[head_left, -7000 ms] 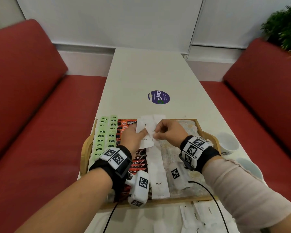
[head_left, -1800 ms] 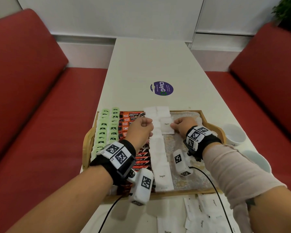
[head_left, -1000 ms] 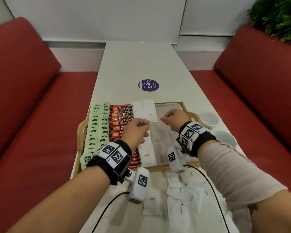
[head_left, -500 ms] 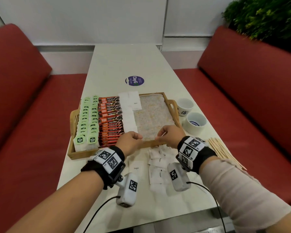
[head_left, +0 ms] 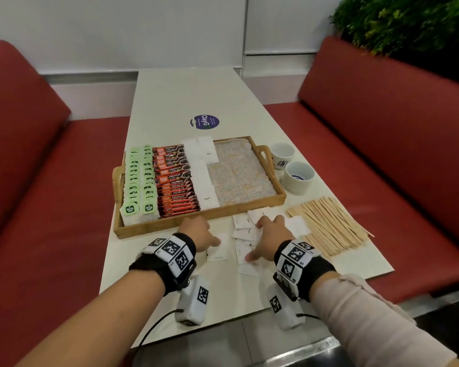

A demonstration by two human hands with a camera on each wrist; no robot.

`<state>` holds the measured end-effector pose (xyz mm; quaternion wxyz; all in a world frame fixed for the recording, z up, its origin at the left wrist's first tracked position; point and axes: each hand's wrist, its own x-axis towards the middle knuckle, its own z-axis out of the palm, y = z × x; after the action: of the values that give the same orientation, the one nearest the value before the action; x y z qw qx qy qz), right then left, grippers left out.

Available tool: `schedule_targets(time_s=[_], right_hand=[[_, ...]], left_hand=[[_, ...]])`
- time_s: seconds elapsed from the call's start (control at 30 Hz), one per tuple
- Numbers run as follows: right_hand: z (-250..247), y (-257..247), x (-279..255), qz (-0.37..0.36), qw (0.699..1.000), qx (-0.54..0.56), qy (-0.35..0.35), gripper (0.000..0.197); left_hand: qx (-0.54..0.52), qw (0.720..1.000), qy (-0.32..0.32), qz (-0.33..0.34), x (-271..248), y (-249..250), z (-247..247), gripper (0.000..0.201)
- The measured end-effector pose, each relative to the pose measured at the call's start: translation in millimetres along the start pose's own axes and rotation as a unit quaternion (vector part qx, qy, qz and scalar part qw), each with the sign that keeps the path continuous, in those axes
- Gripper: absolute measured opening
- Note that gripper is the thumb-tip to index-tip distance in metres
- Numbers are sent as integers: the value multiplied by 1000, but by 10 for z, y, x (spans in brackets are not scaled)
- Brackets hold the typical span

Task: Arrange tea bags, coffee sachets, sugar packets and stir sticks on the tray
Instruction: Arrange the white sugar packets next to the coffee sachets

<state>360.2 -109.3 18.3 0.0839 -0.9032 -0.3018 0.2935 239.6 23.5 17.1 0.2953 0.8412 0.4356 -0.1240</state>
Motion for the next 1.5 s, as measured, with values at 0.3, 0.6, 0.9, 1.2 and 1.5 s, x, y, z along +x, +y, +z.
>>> schedule_targets(time_s=[0.3,0.6,0.9,1.2,1.5], right_hand=[[403,-296,-198,12,996,63,56,69],[653,-464,-279,-63,991,107,59,52],[773,-451,-276,-100,982,150,63,48],[784,-344,-270,-110,966,225,64,31],[673,-311,-225,-90,950,275,117,33]], left_hand=[[-80,996,-29,-9,-76,-112,88,58],[-260,964,-36,-48,-87,-251,121,32],[-349,934,-50,-58,-56,-206,208,28],[-364,926,-50,-88,-40,-214,221,20],[-437,899,-25,-18,22,-332,298,16]])
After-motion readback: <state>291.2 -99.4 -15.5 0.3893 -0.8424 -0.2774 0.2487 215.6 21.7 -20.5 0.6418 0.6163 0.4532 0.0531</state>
